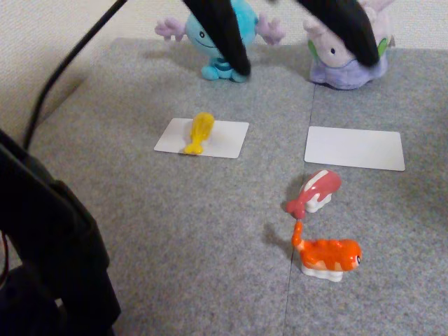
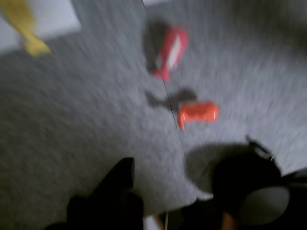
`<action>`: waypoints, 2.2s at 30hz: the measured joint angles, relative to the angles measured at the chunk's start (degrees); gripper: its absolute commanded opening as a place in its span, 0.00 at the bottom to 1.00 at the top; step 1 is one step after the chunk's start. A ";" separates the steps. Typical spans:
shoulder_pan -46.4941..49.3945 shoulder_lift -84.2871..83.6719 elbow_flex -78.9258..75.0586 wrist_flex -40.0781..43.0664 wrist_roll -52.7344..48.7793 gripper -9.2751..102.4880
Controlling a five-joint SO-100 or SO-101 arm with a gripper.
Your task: Wooper wants to eat egg sudhi, and Goomy wants to eat shrimp sushi
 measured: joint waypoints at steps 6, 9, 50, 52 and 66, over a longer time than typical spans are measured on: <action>10.02 0.00 12.74 -7.65 -2.64 0.48; 14.50 0.00 19.34 -15.21 -0.62 0.48; 8.88 -13.54 33.22 -49.83 26.63 0.45; 8.44 -14.77 33.22 -50.54 26.63 0.41; 8.61 -19.78 33.05 -53.79 26.63 0.37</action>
